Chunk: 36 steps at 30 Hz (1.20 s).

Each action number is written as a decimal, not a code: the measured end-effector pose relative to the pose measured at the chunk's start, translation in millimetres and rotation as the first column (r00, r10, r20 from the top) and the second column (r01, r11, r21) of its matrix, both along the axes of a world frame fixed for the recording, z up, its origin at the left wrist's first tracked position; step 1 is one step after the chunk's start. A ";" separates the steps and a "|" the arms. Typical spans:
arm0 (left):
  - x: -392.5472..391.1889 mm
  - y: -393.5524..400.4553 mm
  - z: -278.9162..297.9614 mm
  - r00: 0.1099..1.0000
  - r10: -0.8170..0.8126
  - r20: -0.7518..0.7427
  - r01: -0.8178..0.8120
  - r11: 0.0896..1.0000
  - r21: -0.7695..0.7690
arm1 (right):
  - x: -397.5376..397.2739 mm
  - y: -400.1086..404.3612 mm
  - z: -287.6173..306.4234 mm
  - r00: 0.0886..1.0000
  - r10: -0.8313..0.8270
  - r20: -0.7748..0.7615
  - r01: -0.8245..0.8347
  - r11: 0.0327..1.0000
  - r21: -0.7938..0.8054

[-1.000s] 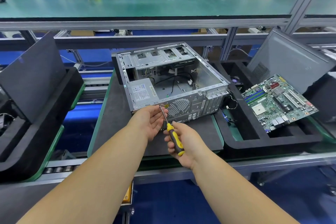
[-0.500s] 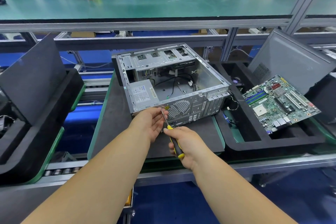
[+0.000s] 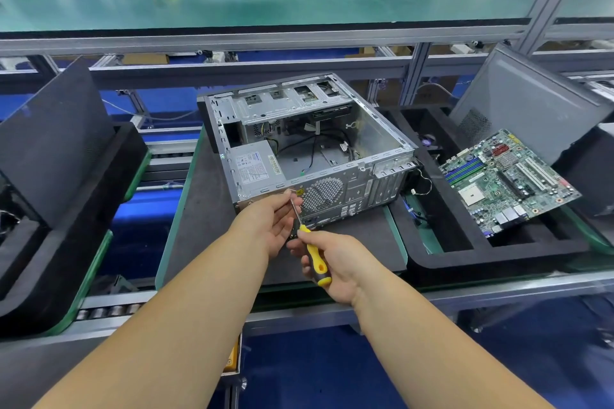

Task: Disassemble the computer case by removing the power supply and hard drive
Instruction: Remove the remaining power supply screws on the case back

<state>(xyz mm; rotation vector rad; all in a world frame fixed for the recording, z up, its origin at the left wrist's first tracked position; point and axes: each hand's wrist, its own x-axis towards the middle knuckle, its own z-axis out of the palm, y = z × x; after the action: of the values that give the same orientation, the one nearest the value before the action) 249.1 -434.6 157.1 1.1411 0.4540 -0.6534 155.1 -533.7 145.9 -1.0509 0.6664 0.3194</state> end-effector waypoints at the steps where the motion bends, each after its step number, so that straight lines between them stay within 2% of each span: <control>1: 0.3 0.3 -0.4 1.000 -0.001 0.001 0.001 1.000 -0.005 | 0.3 0.4 -0.1 1.000 0.001 0.000 -0.001 1.000 -0.010; 9: -0.3 1.5 -2.1 1.000 -0.001 0.022 0.001 1.000 -0.009 | -1.5 1.4 7.4 1.000 0.001 -0.005 -0.001 0.999 0.053; 16: 0.0 0.3 -5.3 0.999 -0.023 0.039 0.024 0.999 -0.027 | -3.9 2.7 7.6 0.999 -0.013 0.035 0.016 0.996 -0.092; 21: -1.5 -2.7 -9.3 1.000 0.021 0.023 -0.019 0.998 -0.065 | -5.1 2.6 6.9 0.998 0.000 0.058 0.013 0.977 -0.214; 30: -4.4 -7.6 -10.9 0.996 0.094 -0.005 -0.094 0.989 -0.111 | -6.9 0.8 7.5 0.997 -0.065 0.044 0.067 0.996 -0.054; 36: -6.1 -11.1 -12.2 0.991 0.131 -0.015 -0.132 0.978 -0.162 | -8.5 0.4 2.7 0.995 -0.015 0.101 0.042 0.964 -0.262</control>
<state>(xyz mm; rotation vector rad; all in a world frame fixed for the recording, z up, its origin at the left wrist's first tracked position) 243.0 -445.7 145.0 0.9473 0.4675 -0.5669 146.6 -533.4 148.6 -1.3012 0.6457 0.1543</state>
